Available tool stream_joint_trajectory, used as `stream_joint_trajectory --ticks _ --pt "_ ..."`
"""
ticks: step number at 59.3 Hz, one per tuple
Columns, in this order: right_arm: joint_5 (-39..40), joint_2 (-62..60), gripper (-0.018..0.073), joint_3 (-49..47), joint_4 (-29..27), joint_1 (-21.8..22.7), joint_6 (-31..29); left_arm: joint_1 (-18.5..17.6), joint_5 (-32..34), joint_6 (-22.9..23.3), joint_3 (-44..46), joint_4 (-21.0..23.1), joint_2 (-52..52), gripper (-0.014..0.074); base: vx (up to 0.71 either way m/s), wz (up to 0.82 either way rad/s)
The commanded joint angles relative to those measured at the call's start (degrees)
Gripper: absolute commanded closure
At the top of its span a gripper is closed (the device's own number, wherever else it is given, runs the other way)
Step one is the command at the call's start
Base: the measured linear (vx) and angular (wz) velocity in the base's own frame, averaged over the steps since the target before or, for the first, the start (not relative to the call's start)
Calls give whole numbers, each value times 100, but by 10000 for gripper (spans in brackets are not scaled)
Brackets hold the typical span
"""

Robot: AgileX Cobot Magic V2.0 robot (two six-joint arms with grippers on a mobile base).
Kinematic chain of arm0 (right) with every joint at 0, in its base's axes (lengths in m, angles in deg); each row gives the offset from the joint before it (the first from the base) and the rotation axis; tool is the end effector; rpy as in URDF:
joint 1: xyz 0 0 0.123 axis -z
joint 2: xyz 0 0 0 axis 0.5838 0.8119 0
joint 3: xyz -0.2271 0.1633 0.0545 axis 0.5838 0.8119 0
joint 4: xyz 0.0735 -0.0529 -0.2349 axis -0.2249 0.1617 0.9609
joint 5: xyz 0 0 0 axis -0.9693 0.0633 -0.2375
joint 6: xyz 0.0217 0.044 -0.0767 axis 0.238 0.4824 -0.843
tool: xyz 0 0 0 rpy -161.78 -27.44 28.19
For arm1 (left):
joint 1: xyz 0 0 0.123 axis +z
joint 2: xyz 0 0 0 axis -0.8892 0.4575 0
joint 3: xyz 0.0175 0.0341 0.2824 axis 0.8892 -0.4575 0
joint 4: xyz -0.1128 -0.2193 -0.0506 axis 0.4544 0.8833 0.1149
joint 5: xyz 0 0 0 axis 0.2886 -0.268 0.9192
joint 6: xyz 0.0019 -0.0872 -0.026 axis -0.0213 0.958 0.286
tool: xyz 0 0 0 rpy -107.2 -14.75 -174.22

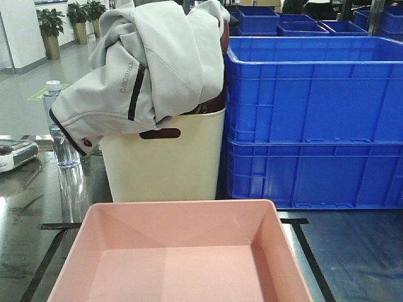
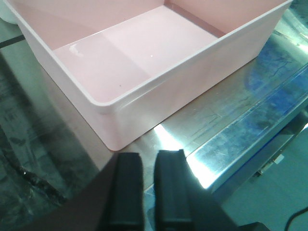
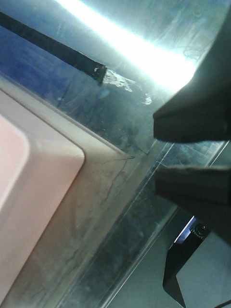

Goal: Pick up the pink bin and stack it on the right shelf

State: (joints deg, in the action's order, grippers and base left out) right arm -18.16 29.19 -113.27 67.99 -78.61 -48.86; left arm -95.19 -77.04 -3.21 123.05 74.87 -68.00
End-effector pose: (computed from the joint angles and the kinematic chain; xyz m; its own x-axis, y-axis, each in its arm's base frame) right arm 0.0726 0.0513 0.3079 -0.5615 -0.4410 -0.7001 -0.5764 0.8156 -0.0514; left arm 0.0493 -0.0412 0.3165 -0.4231 0.2556 -0.8693 0.5966 0.8007 -0.0550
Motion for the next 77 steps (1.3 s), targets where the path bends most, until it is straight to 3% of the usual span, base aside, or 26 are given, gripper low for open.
stream_joint_trajectory --ticks 1,9,35,43,47,56,62,68,77 --pt "568 -73 464 34 130 -15 -67 -9 678 -169 32 74 49 494 0 0" --pt "596 -76 575 80 188 -10 -50 -9 589 -202 -17 74 49 579 0 0" --pt "579 -76 571 80 116 8 -43 19 550 -205 -17 59 -45 603 0 0" --pt "579 -76 571 80 121 8 -43 712 764 -306 -205 -514 -483 602 0 0" --pt "579 -76 571 80 128 8 -43 1140 1221 -295 -569 -715 -791 602 0 0" --pt "579 -76 571 80 122 8 -43 2194 2503 -291 -1644 -772 -1564 602 0 0" --pt "579 -76 571 80 122 8 -43 2801 3206 3 -2317 -766 -1982 602 0 0" --pt "579 -76 571 80 122 8 -43 2987 3613 242 -2751 -766 -2127 602 0 0" --pt "579 -76 571 80 122 8 -43 2993 4044 705 -3227 -931 -2315 602 0 0"
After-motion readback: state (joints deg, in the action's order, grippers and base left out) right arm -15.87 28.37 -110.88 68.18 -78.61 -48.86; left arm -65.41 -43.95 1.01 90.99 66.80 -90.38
